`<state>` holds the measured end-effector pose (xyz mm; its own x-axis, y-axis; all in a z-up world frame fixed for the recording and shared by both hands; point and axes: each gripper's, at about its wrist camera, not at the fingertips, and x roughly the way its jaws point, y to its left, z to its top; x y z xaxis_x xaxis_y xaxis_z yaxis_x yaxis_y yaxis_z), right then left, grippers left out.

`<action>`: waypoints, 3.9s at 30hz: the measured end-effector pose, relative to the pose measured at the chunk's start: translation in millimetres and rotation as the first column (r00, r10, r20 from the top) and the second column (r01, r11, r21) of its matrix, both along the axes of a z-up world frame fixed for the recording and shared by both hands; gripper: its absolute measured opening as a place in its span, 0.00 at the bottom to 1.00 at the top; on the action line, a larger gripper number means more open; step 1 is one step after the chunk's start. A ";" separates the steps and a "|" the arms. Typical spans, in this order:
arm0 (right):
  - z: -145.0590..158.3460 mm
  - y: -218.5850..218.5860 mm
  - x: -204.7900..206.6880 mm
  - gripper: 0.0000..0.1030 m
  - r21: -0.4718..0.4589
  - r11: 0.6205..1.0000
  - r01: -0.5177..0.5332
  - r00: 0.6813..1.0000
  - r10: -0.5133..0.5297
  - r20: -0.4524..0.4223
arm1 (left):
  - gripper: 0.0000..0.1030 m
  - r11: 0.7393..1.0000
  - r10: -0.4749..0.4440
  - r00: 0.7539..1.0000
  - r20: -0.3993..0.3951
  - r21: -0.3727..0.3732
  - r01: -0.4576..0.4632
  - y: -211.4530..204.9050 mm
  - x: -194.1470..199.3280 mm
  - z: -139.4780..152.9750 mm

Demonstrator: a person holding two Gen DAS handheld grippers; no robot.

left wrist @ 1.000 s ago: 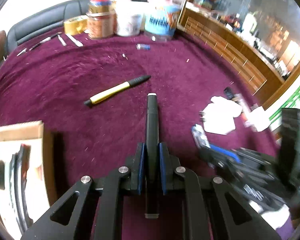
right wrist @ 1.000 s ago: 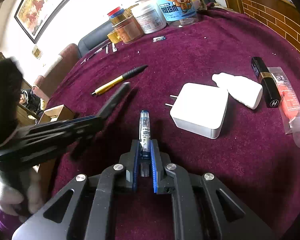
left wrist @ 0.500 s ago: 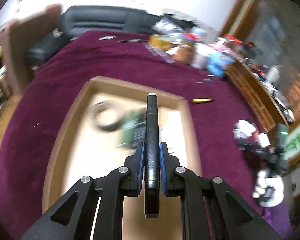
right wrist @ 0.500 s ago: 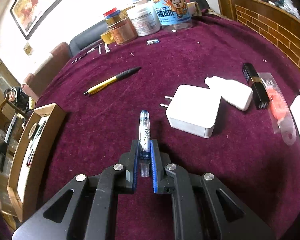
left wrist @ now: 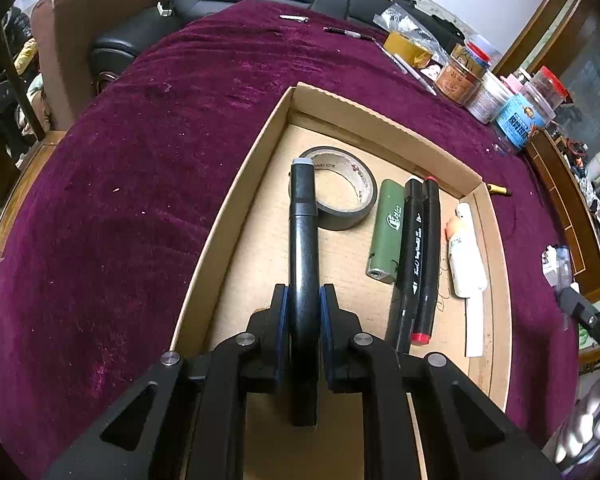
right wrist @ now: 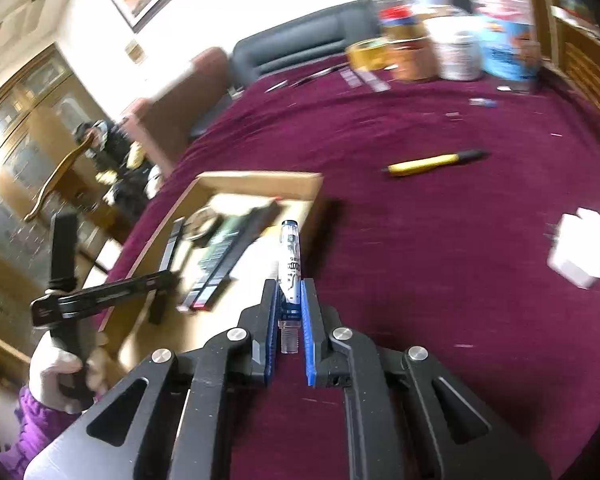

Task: Organize rigid objects
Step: 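Lower the black marker and clear pen into the box and open both tools, then grasp the white square charger block with the left tool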

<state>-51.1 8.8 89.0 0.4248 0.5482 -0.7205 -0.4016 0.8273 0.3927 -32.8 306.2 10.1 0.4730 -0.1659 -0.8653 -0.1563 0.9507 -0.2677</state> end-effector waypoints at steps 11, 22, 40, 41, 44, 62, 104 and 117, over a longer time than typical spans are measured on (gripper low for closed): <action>-25.2 119.7 10.4 0.09 0.006 0.982 -0.188 0.974 0.187 -0.131 | 0.51 0.996 -0.025 0.996 0.085 -0.080 0.032 6.0 -45.1 33.6; -47.6 169.5 19.0 0.09 -0.054 0.970 -0.237 0.960 0.225 -0.164 | 0.64 0.983 0.118 0.969 0.218 -0.164 -0.083 57.1 -98.6 59.6; 3.1 17.4 13.5 0.36 -0.065 0.997 0.045 0.996 -0.039 0.086 | 0.65 0.981 0.014 0.966 0.258 -0.189 0.036 1.6 -106.5 74.3; 3.3 -6.9 16.2 0.36 -0.082 0.991 0.103 0.990 -0.095 0.104 | 0.65 0.981 -0.003 0.965 0.264 -0.187 0.054 -5.4 -105.7 76.0; -2.5 -90.7 29.4 0.35 -0.143 0.939 0.311 0.947 -0.293 0.135 | 0.65 0.976 -0.053 0.958 0.282 -0.186 0.109 -27.3 -102.0 80.3; -43.4 -164.5 104.5 0.35 -0.233 0.912 0.337 0.941 -0.335 0.053 | 0.65 0.957 -0.217 0.950 0.225 -0.145 0.253 -135.3 -85.5 84.4; -32.7 -285.3 29.3 0.47 0.245 0.791 0.561 0.808 -0.587 0.044 | 0.54 0.881 -0.471 0.873 0.126 0.026 0.472 -303.2 -3.9 25.3; -35.8 -229.5 93.3 0.47 -0.149 0.898 0.413 0.910 -0.415 0.023 | 0.54 0.916 -0.374 0.894 0.245 -0.054 0.398 -213.6 -50.5 72.8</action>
<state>42.1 -220.6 53.1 0.5832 0.2117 -0.7843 -0.0069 0.9667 0.2557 -83.3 92.5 82.9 0.5341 -0.4549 -0.7126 0.2930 0.8903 -0.3487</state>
